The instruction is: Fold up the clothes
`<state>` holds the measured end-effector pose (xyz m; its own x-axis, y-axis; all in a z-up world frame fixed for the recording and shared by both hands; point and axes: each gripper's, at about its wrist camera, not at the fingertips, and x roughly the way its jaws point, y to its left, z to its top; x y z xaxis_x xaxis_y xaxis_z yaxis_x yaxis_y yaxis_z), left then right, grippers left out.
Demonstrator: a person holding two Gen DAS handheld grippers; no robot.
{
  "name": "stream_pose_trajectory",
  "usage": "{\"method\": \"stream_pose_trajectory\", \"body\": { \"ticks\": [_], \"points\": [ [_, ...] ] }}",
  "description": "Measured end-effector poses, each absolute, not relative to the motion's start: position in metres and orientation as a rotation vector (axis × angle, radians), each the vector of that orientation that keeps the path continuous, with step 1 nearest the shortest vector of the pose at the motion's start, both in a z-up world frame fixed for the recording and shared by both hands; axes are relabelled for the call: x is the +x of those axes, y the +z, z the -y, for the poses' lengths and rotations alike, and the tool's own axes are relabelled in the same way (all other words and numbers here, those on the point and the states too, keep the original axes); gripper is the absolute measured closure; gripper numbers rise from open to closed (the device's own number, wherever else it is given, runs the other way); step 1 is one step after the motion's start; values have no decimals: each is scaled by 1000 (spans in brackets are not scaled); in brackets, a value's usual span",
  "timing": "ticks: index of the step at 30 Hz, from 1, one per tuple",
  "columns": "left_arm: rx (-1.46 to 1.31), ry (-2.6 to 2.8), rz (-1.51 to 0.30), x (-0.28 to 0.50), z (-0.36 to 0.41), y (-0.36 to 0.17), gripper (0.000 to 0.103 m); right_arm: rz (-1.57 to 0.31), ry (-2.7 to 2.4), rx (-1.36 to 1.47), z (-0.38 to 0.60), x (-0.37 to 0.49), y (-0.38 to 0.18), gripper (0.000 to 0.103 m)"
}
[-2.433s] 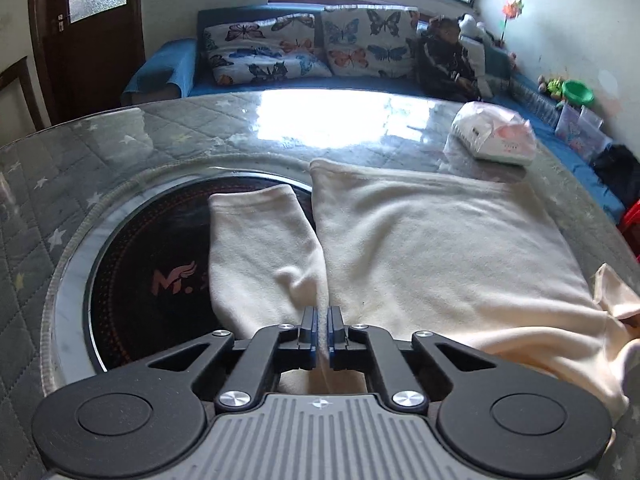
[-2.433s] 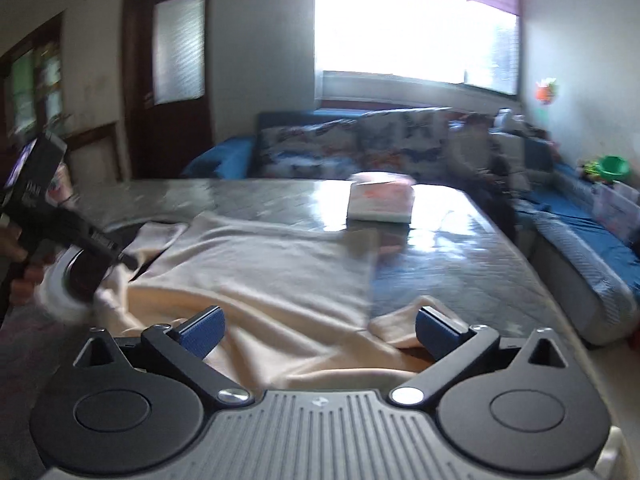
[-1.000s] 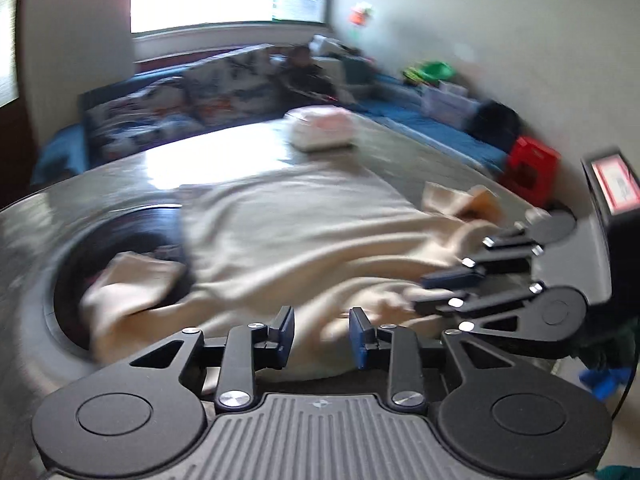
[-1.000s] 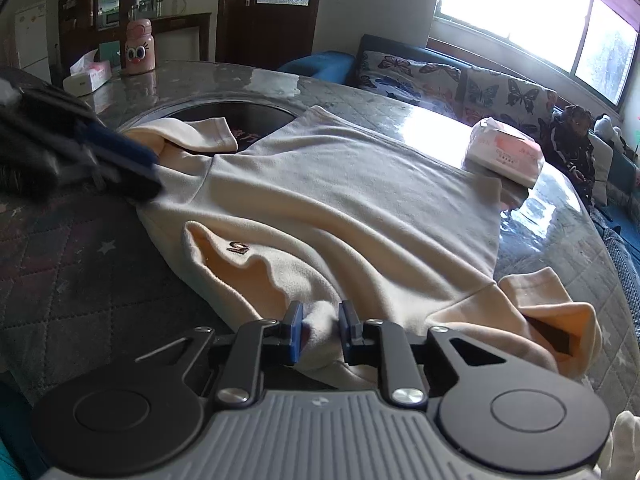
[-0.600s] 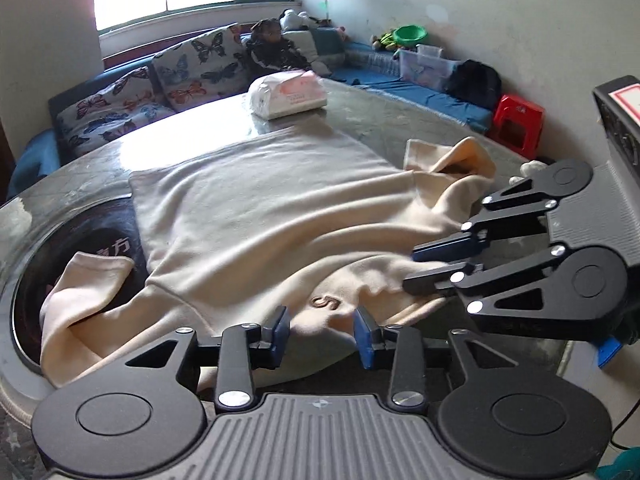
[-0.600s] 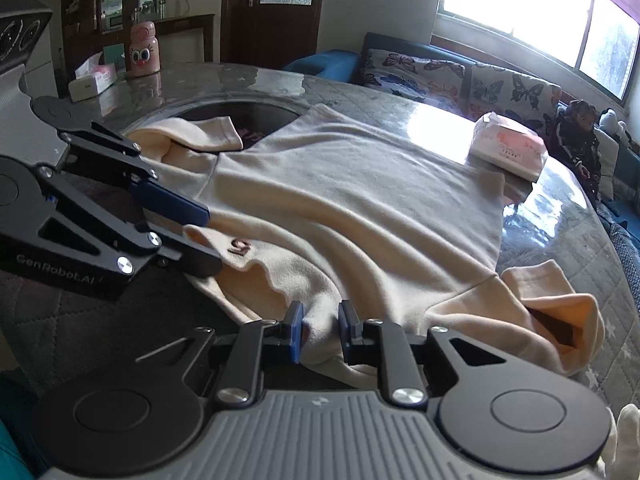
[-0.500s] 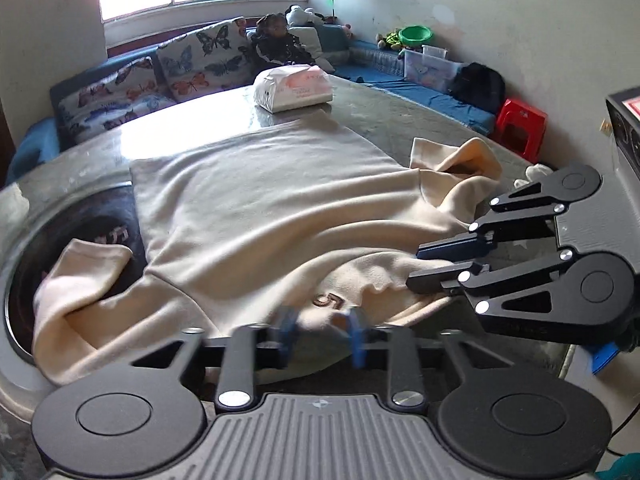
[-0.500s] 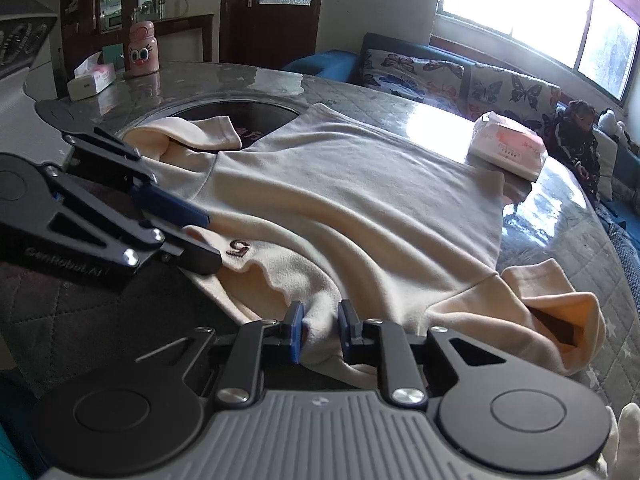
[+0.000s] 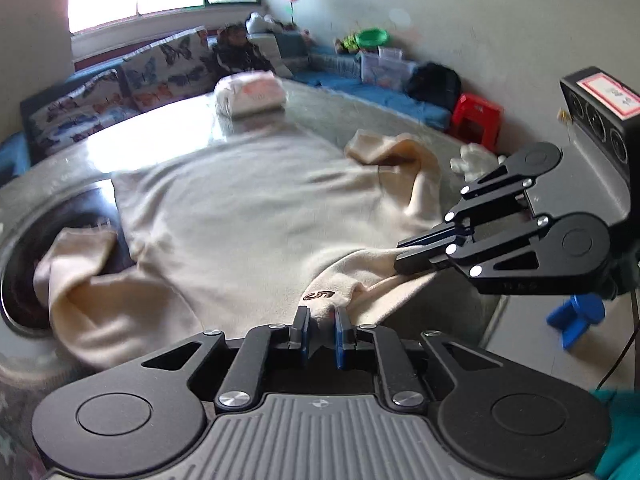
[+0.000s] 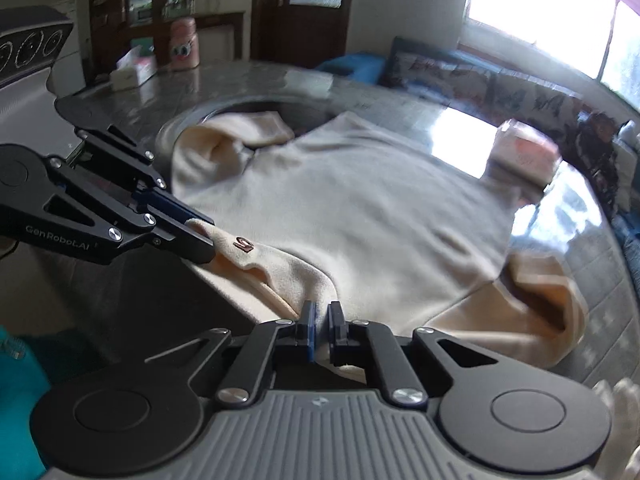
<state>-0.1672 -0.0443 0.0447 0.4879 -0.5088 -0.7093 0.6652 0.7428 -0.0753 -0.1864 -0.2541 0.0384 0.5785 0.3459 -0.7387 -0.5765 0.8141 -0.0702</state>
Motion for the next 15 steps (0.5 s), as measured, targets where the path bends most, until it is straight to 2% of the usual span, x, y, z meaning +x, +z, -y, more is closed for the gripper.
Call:
{"method": "stream_pose_trajectory", "body": {
  "ticks": [3,7,11,13,15],
  "points": [
    [220,-729,-821,-168,39,38,89,-824,583,-283,255,-195,34,93],
    [237,-760,-824,-167,35,45,83,-808,581,-233,269,-196,56,88],
    [231,-811,-777,-166,35,64,79,-721,463,-244,291,-178,81,87],
    [221,-824,-740,-164,35,74,73,-690,363,-270,301,-161,84,83],
    [211,-816,-705,-160,36,81,72,-678,266,-296,312,-140,79,82]
  ]
}}
